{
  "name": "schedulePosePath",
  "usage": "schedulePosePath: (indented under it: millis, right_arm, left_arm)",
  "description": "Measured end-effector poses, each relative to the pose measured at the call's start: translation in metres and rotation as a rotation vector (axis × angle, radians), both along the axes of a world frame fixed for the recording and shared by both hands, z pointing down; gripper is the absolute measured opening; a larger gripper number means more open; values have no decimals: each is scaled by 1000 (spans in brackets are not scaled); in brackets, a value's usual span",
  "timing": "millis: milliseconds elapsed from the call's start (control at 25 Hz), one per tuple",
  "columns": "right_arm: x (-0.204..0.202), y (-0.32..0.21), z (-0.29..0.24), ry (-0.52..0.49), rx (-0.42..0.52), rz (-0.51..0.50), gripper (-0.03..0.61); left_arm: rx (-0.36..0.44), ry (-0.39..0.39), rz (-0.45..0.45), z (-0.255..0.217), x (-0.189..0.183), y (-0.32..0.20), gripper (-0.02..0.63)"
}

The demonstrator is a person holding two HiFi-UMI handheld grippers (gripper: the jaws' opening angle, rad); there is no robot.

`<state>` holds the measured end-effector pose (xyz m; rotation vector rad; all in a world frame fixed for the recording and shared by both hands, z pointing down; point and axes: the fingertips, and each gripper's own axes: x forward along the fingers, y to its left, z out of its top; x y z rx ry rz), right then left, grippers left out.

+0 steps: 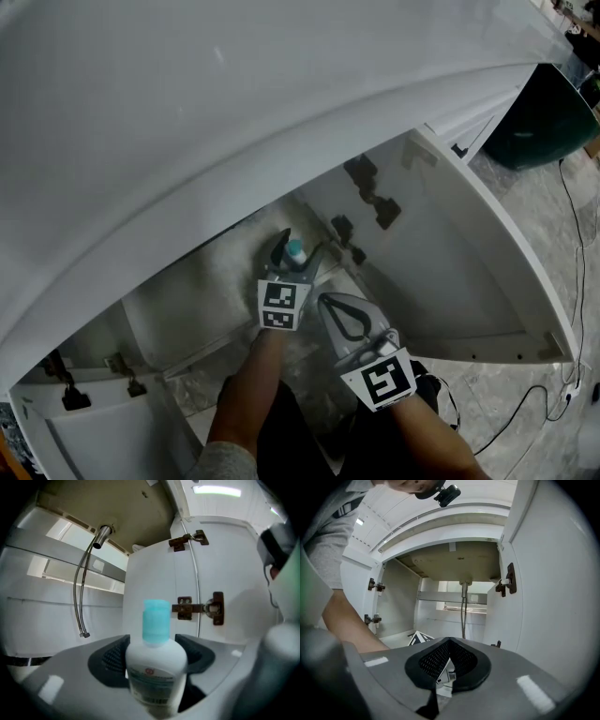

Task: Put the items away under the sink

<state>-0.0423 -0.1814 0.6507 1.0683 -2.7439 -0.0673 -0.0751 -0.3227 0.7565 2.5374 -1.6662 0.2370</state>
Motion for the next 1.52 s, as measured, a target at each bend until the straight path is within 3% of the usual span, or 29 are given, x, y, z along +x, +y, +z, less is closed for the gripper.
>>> schedulePosePath:
  millis: [200, 600, 760, 960, 1120, 1240, 1320, 1440, 1520]
  right_arm:
    - [-3, 3, -3, -1, 9, -13, -3]
    - [0, -6, -9, -88, 7, 27, -3]
    - [0, -9, -16, -131, 24, 32, -3]
    - [3, -15, -24, -214, -11, 44, -3]
    - [4, -21, -32, -299, -30, 69, -3]
    - [1, -18, -30, -374, -107, 64, -3]
    - [-7, -3, -42, -372, -147, 34, -3]
    - [-18, 22, -95, -317, -141, -32, -3]
    - [-20, 34, -144, -287, -124, -58, -3]
  left_arm:
    - [-14, 5, 16, 1, 0, 2, 308]
    - [-21, -27, 50, -4, -1, 32, 391]
    - [56, -58, 0, -46, -16, 49, 408]
    - [219, 15, -133, -123, -47, 97, 402]
    - [302, -87, -103, -165, -45, 136, 384]
    - [263, -110, -81, -178, -38, 152, 328]
    - [216, -124, -73, -191, -33, 164, 313]
    - [164, -158, -67, -233, -28, 182, 283]
    - [113, -103, -96, -269, -27, 190, 261]
